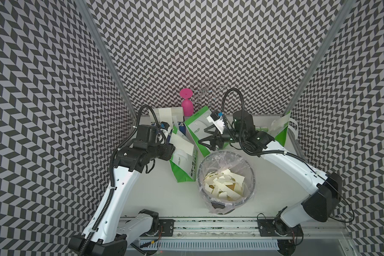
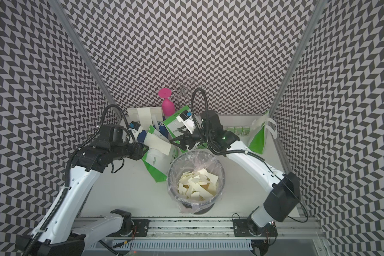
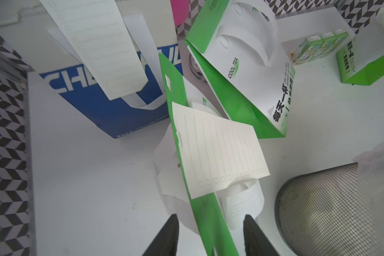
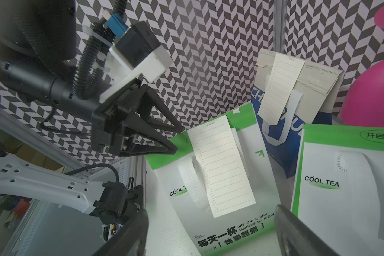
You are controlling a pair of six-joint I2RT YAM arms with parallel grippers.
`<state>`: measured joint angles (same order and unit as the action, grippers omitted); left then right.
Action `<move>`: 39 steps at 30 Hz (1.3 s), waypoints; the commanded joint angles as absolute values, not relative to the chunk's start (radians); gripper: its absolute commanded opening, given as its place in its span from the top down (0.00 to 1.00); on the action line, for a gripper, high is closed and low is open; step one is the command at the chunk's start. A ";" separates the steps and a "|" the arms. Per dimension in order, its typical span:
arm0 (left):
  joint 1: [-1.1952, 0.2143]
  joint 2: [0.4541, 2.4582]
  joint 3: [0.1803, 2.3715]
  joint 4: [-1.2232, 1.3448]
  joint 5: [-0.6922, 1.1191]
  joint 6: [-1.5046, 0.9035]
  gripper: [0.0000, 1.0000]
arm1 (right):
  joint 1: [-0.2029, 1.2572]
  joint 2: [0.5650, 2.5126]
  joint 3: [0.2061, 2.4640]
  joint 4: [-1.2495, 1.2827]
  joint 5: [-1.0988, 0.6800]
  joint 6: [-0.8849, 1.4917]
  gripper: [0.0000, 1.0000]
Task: Shred takeout receipts and throw away
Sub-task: Tear off the takeout receipt from the takeout bag.
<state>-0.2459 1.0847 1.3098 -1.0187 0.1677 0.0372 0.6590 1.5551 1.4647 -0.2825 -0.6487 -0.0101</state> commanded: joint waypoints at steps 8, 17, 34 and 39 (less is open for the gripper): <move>-0.237 1.063 1.287 -1.012 0.280 0.036 0.86 | 0.665 1.609 1.501 -0.212 -0.671 -0.045 0.13; -0.240 1.115 1.326 -1.004 0.306 0.075 1.00 | 0.667 1.688 1.560 -0.207 -0.734 -0.063 0.15; -0.270 1.138 1.347 -0.983 0.341 0.104 1.00 | 0.692 1.877 1.672 -0.219 -0.857 -0.101 0.26; -0.270 1.139 1.344 -0.978 0.349 0.110 1.00 | 0.704 1.879 1.672 -0.204 -0.898 -0.105 0.30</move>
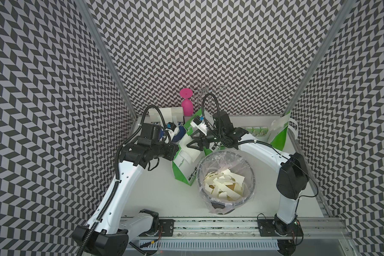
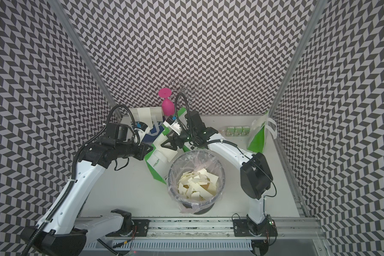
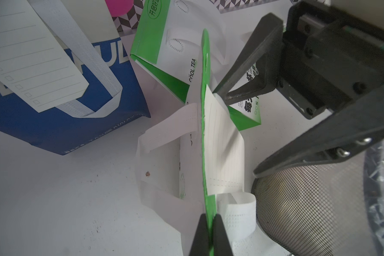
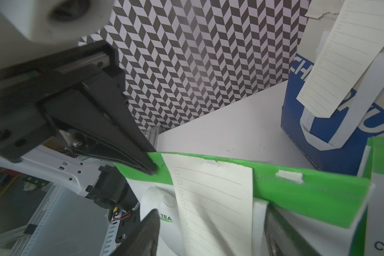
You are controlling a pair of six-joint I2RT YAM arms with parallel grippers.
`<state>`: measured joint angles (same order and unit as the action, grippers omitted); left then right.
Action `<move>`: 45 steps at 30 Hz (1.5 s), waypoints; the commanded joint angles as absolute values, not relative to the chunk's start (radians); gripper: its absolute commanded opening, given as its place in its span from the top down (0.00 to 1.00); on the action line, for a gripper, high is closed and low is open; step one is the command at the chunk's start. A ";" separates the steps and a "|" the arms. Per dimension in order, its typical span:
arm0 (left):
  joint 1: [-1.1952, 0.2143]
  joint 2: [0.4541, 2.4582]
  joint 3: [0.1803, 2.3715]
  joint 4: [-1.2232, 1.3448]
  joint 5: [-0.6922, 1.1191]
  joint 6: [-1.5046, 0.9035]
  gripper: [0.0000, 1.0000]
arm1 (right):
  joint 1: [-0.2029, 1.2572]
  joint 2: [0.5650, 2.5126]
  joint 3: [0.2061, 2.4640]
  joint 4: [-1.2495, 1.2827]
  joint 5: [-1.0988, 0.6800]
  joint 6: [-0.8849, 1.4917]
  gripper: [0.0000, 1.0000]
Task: Shred takeout receipts and throw away
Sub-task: Tear off the takeout receipt from the takeout bag.
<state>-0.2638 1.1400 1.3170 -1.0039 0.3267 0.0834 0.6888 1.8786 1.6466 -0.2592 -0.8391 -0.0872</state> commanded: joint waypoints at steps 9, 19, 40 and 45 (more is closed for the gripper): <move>-0.270 1.141 1.345 -0.988 0.313 0.108 1.00 | 0.704 1.793 1.661 -0.225 -0.609 -0.158 0.22; -0.274 1.143 1.351 -0.987 0.325 0.115 1.00 | 0.705 1.837 1.682 -0.247 -0.762 -0.162 0.27; -0.296 1.149 1.344 -0.979 0.327 0.129 1.00 | 0.719 1.899 1.719 -0.308 -0.836 -0.164 0.35; -0.301 1.147 1.339 -0.974 0.327 0.130 1.00 | 0.720 1.907 1.730 -0.329 -0.887 -0.174 0.41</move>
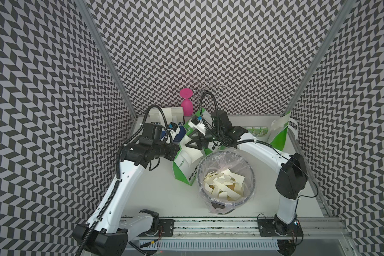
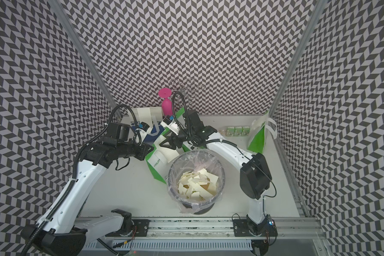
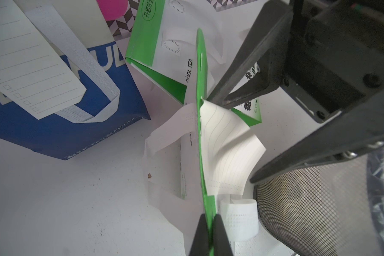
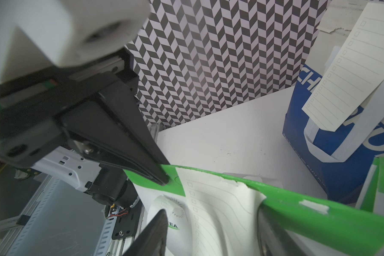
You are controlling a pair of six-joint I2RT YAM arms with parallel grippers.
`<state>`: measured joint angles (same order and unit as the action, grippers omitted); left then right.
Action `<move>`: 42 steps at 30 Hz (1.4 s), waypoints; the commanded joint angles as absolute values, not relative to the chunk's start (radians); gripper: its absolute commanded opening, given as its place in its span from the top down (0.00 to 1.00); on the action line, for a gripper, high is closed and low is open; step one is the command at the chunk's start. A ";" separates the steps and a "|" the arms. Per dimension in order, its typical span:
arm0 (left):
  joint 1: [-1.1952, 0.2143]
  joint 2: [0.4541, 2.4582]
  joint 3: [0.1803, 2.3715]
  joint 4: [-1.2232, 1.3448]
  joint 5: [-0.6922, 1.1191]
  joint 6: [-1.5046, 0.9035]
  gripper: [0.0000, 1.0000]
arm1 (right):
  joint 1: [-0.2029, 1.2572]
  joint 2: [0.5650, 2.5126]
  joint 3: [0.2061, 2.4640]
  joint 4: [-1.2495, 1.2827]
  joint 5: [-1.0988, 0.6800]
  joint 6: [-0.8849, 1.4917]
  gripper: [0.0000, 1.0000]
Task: Shred takeout receipts and throw away
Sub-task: Tear off the takeout receipt from the takeout bag.
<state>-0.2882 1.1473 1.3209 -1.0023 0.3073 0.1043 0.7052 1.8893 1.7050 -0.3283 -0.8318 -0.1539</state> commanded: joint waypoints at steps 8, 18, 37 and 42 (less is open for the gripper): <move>-0.314 1.148 1.341 -0.971 0.322 0.127 1.00 | 0.731 1.934 1.751 -0.341 -0.905 -0.173 0.54; -0.325 1.144 1.341 -0.974 0.306 0.120 1.00 | 0.736 1.945 1.769 -0.332 -0.883 -0.153 0.82; -0.321 1.137 1.289 -1.025 0.172 0.052 1.00 | 0.725 1.672 1.484 0.073 -0.872 -0.147 1.00; -0.321 1.150 1.312 -1.034 0.171 0.050 1.00 | 0.697 1.632 1.440 0.128 -0.872 -0.105 1.00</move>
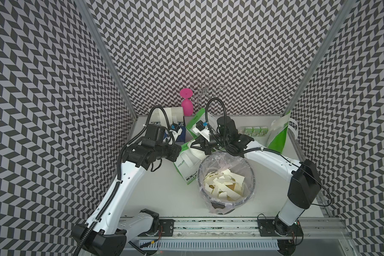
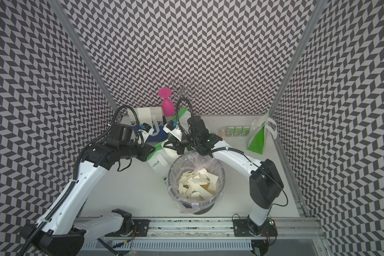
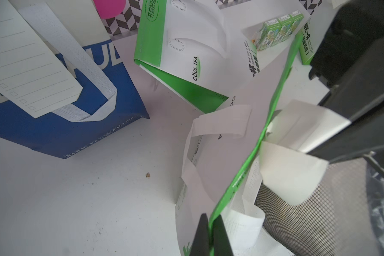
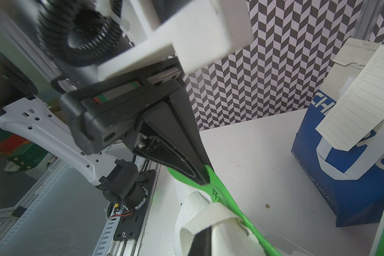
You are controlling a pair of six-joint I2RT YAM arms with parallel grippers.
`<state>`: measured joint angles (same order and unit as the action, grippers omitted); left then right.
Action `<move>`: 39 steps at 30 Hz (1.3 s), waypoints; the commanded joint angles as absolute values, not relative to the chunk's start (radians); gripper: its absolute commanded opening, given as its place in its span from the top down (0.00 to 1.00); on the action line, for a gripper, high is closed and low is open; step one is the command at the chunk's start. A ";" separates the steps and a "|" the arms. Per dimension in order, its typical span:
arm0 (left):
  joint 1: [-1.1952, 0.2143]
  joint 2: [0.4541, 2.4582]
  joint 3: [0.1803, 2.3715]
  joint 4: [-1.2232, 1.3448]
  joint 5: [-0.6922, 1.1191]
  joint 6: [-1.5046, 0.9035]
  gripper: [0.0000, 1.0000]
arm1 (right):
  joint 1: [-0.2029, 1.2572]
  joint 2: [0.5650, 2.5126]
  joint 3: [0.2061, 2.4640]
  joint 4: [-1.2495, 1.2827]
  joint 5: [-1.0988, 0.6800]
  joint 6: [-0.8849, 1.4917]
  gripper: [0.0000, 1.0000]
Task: Shred takeout receipts and throw away
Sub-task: Tear off the takeout receipt from the takeout bag, then shred the takeout receipt.
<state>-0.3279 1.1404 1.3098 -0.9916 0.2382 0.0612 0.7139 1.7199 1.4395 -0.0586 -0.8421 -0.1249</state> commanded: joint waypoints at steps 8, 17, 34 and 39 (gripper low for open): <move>-0.319 1.167 1.321 -1.042 0.148 0.051 1.00 | 0.662 1.571 1.377 0.242 -0.903 -0.042 1.00; -0.319 1.166 1.359 -1.019 0.234 0.071 0.92 | 0.641 1.539 1.351 0.247 -0.860 -0.074 1.00; -0.356 1.083 1.562 -0.787 0.643 0.112 0.34 | 0.641 1.284 1.214 0.311 -0.781 -0.015 1.00; -0.511 1.063 1.520 -0.574 0.722 0.042 0.33 | 0.641 1.177 1.143 0.350 -0.775 0.068 1.00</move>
